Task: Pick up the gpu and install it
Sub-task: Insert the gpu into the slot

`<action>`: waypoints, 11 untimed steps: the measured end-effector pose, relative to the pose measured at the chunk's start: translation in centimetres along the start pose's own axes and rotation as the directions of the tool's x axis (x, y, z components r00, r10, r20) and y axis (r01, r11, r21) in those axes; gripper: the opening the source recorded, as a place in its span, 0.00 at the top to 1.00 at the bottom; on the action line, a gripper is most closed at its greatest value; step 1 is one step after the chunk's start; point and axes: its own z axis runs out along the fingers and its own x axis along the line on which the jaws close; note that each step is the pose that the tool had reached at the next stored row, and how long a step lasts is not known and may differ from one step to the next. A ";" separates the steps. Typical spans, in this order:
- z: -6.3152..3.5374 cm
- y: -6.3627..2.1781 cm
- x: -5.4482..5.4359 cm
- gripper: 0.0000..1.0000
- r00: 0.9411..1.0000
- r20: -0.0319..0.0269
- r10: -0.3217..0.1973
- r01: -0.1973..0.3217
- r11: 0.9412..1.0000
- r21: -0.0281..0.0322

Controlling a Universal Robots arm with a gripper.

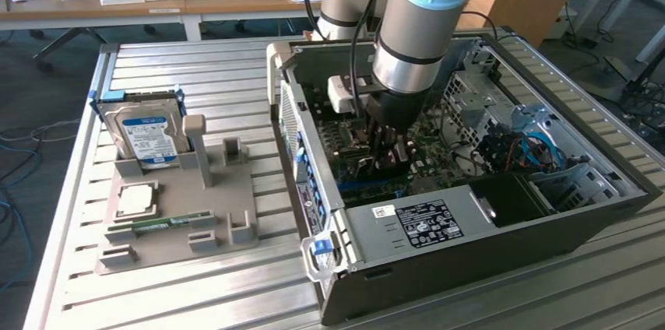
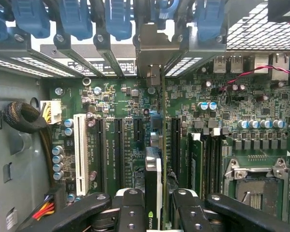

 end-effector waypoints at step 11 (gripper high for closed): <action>0.23 0.01 0.0 0.74 1.000 0.000 0.000 0.000 1.000 0.000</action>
